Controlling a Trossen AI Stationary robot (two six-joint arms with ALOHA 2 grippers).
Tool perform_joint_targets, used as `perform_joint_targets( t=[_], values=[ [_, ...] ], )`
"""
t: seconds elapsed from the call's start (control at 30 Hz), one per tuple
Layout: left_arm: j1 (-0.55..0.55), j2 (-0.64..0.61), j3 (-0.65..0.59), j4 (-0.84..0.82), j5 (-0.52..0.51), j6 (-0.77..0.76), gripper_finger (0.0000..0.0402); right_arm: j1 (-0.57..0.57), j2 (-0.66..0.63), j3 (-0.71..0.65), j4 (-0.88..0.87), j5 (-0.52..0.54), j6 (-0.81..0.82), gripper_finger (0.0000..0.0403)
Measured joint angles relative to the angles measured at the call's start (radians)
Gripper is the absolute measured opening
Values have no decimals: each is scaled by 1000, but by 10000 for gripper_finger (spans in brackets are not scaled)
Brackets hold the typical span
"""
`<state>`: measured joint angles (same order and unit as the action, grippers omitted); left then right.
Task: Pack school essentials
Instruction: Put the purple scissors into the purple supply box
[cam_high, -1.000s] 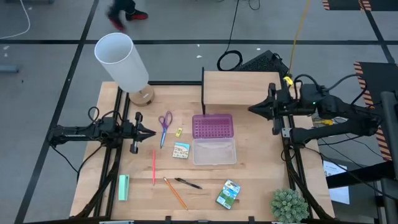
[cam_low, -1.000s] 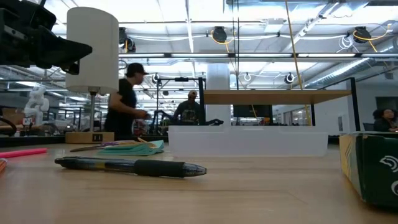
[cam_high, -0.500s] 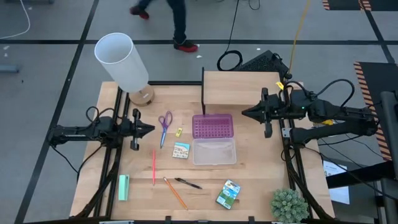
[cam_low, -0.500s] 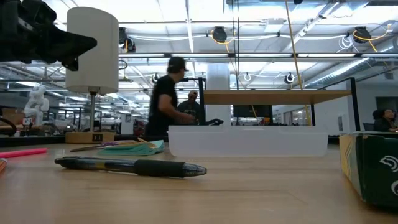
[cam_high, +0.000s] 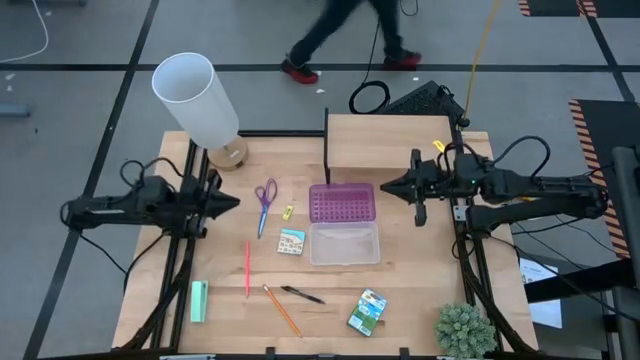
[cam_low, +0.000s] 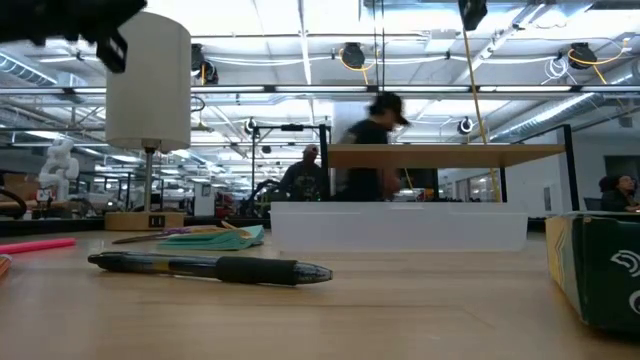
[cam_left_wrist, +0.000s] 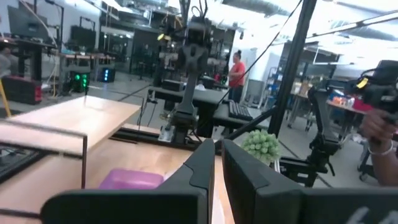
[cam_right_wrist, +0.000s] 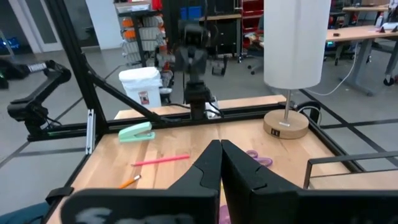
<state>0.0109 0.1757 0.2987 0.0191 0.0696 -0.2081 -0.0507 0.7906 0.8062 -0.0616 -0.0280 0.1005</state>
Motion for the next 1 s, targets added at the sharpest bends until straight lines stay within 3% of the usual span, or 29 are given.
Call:
perform_joint_targets(
  t=[0.37, 0.53, 0.7, 1.0],
  values=[
    [-5, 405, 568, -392, 35, 120, 33, 0, 0, -57, 43, 0, 0, 0],
    [-43, 563, 761, -552, -4, 147, 33, 0, 1, -72, 31, 0, 0, 0],
    [-85, 669, 784, -541, -103, 184, 33, 0, 1, -72, 20, 0, 0, 0],
    [-111, 862, 717, -523, -237, 221, 33, 0, 2, -72, 12, 0, 0, 0]
  ],
)
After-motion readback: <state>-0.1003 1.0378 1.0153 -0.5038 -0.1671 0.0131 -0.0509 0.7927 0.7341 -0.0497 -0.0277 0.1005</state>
